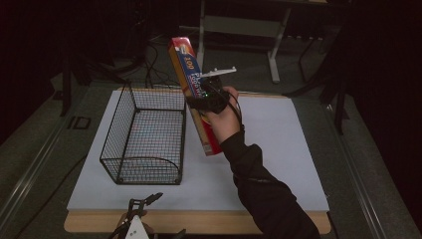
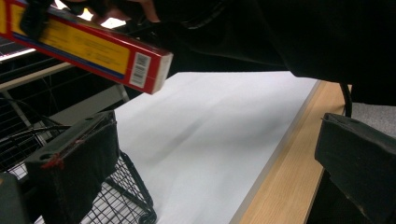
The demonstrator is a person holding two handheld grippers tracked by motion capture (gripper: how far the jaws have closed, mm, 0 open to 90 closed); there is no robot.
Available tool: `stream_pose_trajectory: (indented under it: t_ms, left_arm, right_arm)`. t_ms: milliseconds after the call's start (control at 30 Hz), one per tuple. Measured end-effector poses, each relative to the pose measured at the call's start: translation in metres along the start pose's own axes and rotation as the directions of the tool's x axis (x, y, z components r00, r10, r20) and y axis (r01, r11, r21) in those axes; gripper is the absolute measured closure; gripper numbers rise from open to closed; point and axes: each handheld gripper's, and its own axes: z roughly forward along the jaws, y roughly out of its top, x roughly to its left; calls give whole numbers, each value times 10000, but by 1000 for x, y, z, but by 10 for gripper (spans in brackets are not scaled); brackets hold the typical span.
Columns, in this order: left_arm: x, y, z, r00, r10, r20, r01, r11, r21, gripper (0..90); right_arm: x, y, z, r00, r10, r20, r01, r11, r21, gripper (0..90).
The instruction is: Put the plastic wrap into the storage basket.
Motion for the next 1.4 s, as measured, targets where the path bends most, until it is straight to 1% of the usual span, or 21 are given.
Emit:
stream_pose_trajectory:
  t_ms: [33, 100, 333, 500, 600, 733, 833, 933, 1000, 1067, 1100, 1200, 1400]
  left_arm:
    - [0, 0, 0, 10000, 0, 0, 0, 10000, 0, 4]
    - [0, 0, 0, 10000, 29, -13, -29, 10000, 26, 4]
    - [-1, 1, -1, 9999, 115, -66, -114, 9999, 49, 4]
    - [-2, 1, -2, 9998, 185, -115, -184, 9998, 53, 4]
    - [-2, 1, -3, 9998, 144, -103, -143, 9999, 18, 4]
    - [-2, 1, -3, 9999, 137, -96, -136, 9999, 14, 4]
    - [-2, 1, -3, 9998, 155, -97, -155, 9999, 6, 4]
    - [-2, 1, -3, 9998, 172, -83, -171, 9999, 12, 4]
    - [-2, 1, -4, 9998, 173, -83, -173, 9999, 4, 4]
    - [-2, 1, -4, 9998, 172, -82, -172, 9999, -1, 4]
    - [-2, 1, -4, 9998, 163, -72, -163, 9999, -14, 4]
    - [-2, 1, -5, 9998, 169, -61, -169, 9998, -57, 4]
    - [-2, 1, -6, 9999, 125, -66, -125, 9999, -10, 4]
  right_arm:
    - [0, 0, 0, 10000, 0, 0, 0, 10000, 0, 394]
    - [9, 4, 3, 9999, -98, -92, 98, 9999, -65, 394]
    - [33, 17, 11, 9988, -322, -380, 316, 9994, -161, 394]
    - [49, 27, 20, 9979, -517, -394, 508, 9984, -240, 394]
    - [55, 31, 25, 9973, -566, -471, 553, 9981, -270, 394]
    - [65, 35, 32, 9968, -656, -450, 639, 9972, -386, 394]
    - [73, 37, 38, 9951, -666, -727, 638, 9971, -412, 394]
    - [82, 38, 45, 9944, -766, -725, 736, 9963, -433, 394]
    - [87, 38, 50, 9938, -757, -813, 719, 9963, -478, 394]
    - [92, 38, 55, 9929, -751, -926, 704, 9961, -522, 394]
    - [94, 37, 59, 9903, -833, -1115, 779, 9956, -523, 394]
    - [101, 35, 68, 9889, -1070, -1033, 1016, 9933, -559, 393]
    - [110, 24, 85, 9908, -1011, -898, 974, 9943, -442, 393]
